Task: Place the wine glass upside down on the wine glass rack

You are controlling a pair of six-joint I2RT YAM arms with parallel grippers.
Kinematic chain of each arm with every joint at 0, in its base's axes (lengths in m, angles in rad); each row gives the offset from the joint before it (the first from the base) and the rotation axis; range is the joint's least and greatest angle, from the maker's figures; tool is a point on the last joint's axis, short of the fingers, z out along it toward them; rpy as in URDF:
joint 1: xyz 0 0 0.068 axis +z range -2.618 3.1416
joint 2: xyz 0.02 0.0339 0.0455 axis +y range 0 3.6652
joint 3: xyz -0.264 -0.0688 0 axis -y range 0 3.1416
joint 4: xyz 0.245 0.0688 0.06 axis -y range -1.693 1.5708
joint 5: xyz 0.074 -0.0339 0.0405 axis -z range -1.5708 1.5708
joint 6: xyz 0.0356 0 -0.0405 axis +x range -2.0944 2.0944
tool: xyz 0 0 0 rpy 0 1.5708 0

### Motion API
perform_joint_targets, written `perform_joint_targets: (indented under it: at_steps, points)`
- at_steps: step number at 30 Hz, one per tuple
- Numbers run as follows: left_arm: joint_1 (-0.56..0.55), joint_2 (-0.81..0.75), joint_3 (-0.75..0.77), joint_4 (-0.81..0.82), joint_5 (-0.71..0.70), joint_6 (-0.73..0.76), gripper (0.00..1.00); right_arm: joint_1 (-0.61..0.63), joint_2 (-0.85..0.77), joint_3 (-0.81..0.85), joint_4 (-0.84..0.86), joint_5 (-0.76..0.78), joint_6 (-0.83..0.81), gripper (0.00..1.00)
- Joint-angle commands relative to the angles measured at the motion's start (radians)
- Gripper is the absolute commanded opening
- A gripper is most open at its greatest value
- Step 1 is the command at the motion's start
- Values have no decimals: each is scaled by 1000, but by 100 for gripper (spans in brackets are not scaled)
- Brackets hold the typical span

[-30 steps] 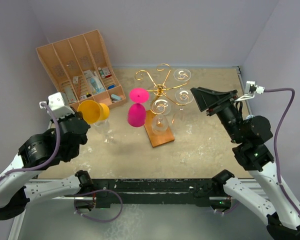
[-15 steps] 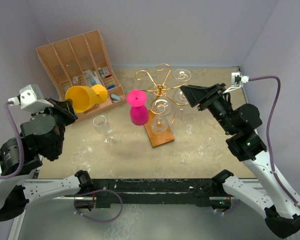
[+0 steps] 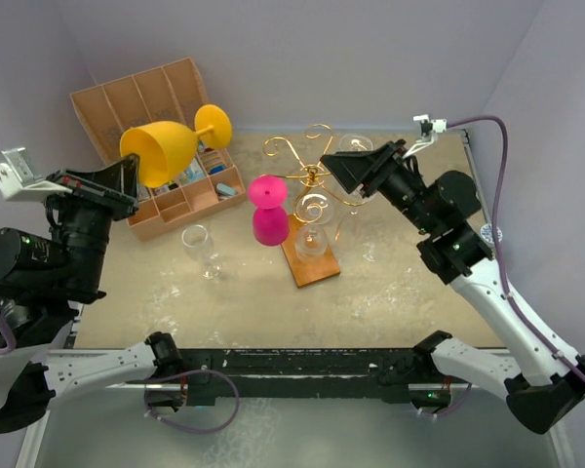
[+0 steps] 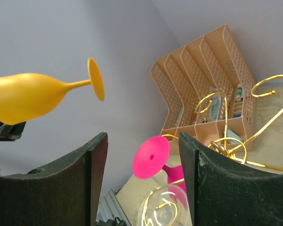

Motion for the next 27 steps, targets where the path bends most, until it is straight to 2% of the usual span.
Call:
perform_joint_targets:
  at_steps: [1,6,13,20,25,27]
  points:
    - [1,64,24,275,133,124,0,4,33,55,154,-59,48,65]
    - [1,104,22,393,264,103,0,48,42,80,221,-31,66,69]
    - [1,172,7,513,397,44,0,196,32,29,367,122,128,70]
    - [1,212,-37,585,497,0,0,255,19,-49,531,266,269,65]
    - [1,224,-70,649,549,3,0,270,41,-73,647,276,421,60]
    - [1,233,-72,662,561,13,0,278,48,-70,645,298,482,60]
